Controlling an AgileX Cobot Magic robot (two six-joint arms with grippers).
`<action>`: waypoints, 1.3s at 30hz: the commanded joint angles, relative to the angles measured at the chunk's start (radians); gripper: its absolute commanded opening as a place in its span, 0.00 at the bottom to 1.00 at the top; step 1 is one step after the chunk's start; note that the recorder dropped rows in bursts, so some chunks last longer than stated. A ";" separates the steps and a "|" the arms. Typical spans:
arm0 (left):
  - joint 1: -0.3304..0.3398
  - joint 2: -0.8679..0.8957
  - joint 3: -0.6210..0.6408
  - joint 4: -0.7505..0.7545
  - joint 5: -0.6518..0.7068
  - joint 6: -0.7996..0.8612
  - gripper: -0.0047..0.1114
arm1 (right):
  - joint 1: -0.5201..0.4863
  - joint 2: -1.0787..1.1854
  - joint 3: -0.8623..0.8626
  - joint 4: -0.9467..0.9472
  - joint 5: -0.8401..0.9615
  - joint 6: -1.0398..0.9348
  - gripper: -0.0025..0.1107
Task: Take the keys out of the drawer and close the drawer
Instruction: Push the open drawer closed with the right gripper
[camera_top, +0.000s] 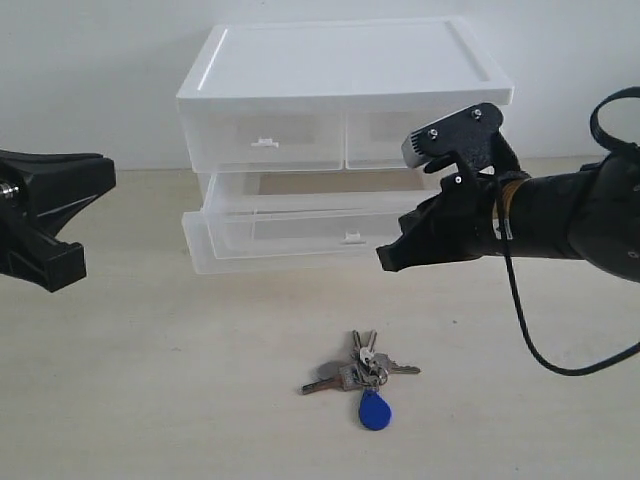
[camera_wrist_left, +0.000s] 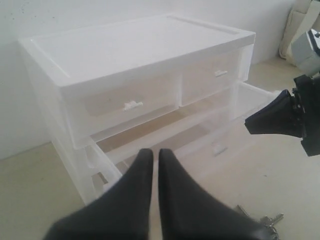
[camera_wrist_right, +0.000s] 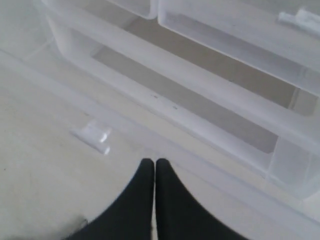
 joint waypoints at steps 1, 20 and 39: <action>0.001 -0.005 0.006 -0.015 0.015 0.007 0.08 | -0.007 0.028 -0.030 0.005 -0.074 -0.004 0.02; 0.001 -0.005 0.006 -0.015 0.017 0.019 0.08 | -0.028 0.255 -0.328 0.039 -0.041 -0.025 0.02; 0.001 -0.005 0.006 -0.015 0.021 0.030 0.08 | 0.059 0.118 -0.274 0.010 0.062 0.005 0.02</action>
